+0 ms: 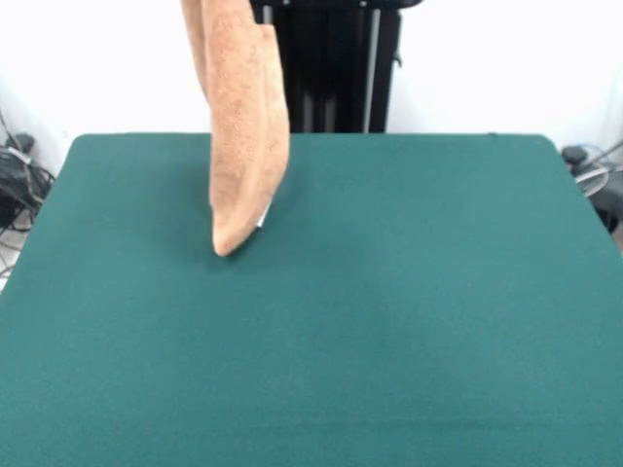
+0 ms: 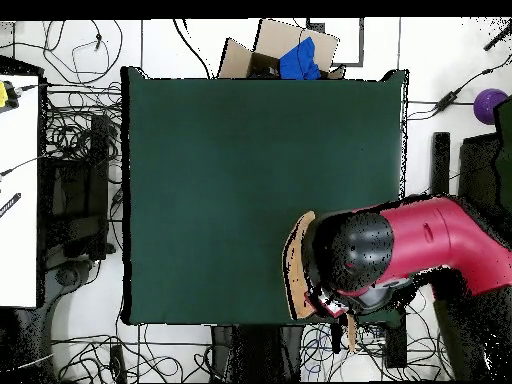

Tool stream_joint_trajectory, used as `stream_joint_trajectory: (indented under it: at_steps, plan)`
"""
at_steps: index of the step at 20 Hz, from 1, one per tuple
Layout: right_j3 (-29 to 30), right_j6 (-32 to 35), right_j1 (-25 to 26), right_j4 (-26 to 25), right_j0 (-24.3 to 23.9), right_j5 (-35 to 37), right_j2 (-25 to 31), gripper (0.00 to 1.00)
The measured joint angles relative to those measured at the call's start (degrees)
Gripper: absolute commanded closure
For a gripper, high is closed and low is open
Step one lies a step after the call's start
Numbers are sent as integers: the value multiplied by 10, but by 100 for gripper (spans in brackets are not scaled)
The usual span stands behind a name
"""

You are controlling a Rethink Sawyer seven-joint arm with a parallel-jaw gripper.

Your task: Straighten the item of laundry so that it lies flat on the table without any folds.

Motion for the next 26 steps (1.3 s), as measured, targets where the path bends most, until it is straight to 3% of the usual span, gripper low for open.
stream_joint_trajectory:
  at_steps: [9,18,26]
  plan:
    - [-5,0,32,-36,64,0,-77,100]
    - [-9,4,42,-41,128,0,-142,100]
    - [-37,47,62,-51,206,0,-213,100]
